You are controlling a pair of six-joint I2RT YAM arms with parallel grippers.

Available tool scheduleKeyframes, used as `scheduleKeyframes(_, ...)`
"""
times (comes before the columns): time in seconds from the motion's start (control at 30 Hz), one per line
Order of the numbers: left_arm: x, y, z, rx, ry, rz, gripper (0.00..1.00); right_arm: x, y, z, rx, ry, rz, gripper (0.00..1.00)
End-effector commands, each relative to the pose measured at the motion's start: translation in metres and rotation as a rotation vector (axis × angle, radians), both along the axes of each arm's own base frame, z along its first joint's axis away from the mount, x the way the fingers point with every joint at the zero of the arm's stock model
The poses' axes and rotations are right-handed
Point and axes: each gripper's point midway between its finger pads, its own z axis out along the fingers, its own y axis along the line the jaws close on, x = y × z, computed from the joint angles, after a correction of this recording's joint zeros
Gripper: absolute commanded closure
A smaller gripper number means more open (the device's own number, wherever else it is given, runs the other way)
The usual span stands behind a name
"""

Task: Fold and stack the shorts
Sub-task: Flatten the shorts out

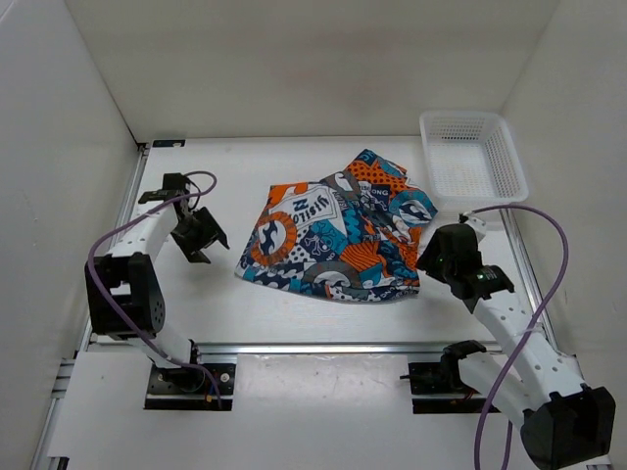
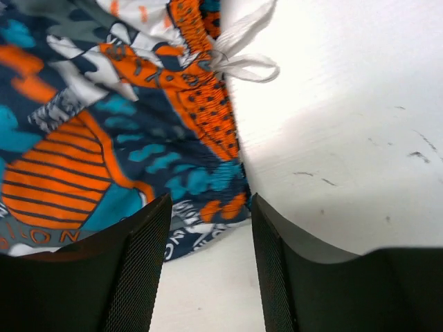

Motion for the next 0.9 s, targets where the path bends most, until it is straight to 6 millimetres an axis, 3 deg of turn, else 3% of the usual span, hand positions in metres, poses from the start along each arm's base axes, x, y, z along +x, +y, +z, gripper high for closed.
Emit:
scheduleKeyframes(0.0,0.026,-0.008,0.042,-0.006,-0.195,-0.032,0.32,0.003,-0.011,0.028,-0.002,-0.068,-0.082,0.45)
scheduleKeyframes(0.03,0.025,-0.013,0.042,-0.004,-0.196,-0.057,0.43,0.001,-0.014,0.034,-0.014,-0.064,-0.091,0.50)
scheduleKeyframes(0.07,0.027,-0.013,0.045,-0.004,-0.206,-0.058,0.69,0.000,-0.014,0.037,-0.002,-0.059,-0.104,0.62)
scheduleKeyframes(0.1,0.027,-0.018,0.041,-0.006,-0.193,-0.073,0.80,-0.001,-0.014,0.037,0.002,-0.040,-0.114,0.87)
scheduleKeyframes(0.13,0.023,-0.018,0.036,-0.006,-0.180,-0.073,0.88,-0.007,-0.015,0.034,0.008,-0.004,-0.132,0.95)
scheduleKeyframes(0.17,0.015,-0.023,0.025,0.004,-0.144,-0.093,0.90,-0.007,-0.008,0.033,0.030,0.030,-0.119,1.00)
scheduleKeyframes(0.23,0.005,-0.028,0.014,0.008,-0.106,-0.089,0.86,-0.017,0.016,0.019,0.121,0.131,-0.040,1.00)
scheduleKeyframes(0.27,0.000,-0.031,0.009,0.024,-0.091,-0.105,0.72,-0.019,0.027,0.008,0.154,0.196,-0.014,1.00)
scheduleKeyframes(0.3,-0.008,-0.032,0.000,0.035,-0.062,-0.100,0.51,-0.022,0.035,0.003,0.180,0.238,0.013,0.93)
scheduleKeyframes(0.33,-0.012,-0.034,-0.003,0.032,-0.048,-0.098,0.17,-0.030,0.040,-0.013,0.201,0.304,0.013,0.81)
scheduleKeyframes(0.37,-0.013,-0.037,-0.009,0.039,-0.039,-0.099,0.09,-0.037,0.044,-0.026,0.223,0.378,0.000,0.76)
scheduleKeyframes(0.4,-0.017,-0.037,-0.014,0.037,-0.027,-0.089,0.07,-0.039,0.046,-0.032,0.232,0.397,-0.007,0.70)
scheduleKeyframes(0.43,-0.015,-0.040,-0.016,0.036,-0.028,-0.099,0.07,-0.043,0.044,-0.042,0.231,0.424,-0.022,0.56)
scheduleKeyframes(0.53,-0.011,-0.041,-0.029,0.053,0.000,-0.094,0.16,-0.041,0.052,-0.051,0.326,0.467,-0.048,0.43)
scheduleKeyframes(0.57,-0.013,-0.039,-0.039,0.065,0.032,-0.093,0.23,-0.036,0.053,-0.051,0.350,0.466,-0.063,0.43)
scheduleKeyframes(0.67,-0.001,-0.039,-0.042,0.075,0.032,-0.091,0.32,-0.034,0.051,-0.062,0.350,0.504,-0.106,0.43)
scheduleKeyframes(0.87,0.009,-0.050,-0.055,0.079,0.056,-0.122,0.33,-0.016,0.045,-0.081,0.381,0.520,-0.161,0.47)
